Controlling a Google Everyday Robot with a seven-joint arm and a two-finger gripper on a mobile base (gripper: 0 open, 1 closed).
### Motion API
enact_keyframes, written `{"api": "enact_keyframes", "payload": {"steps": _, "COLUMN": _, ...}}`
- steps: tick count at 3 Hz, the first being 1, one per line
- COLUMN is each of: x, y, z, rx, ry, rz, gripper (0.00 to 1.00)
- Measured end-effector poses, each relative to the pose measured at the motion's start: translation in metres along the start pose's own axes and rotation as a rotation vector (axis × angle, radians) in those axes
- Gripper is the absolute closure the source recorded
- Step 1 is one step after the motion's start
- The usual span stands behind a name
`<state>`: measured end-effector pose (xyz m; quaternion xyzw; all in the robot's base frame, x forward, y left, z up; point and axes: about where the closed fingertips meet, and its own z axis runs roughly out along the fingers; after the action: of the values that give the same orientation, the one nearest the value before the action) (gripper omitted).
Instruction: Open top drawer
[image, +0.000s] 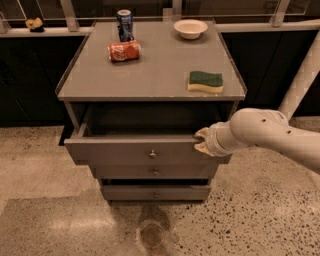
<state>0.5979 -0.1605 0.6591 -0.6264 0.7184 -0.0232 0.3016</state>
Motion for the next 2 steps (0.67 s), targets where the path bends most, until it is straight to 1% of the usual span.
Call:
{"api": "enact_keyframes", "payload": {"steps": 1, "x": -0.0017, "y": 0.0044, "z": -0.0007, "rx": -0.002, "ry": -0.012, "rz": 0.002, "gripper": 1.0}}
{"api": "enact_keyframes", "payload": {"steps": 2, "x": -0.0024, "y": 0.0037, "z": -0.0022, "rx": -0.002, "ry": -0.012, "rz": 0.002, "gripper": 1.0}}
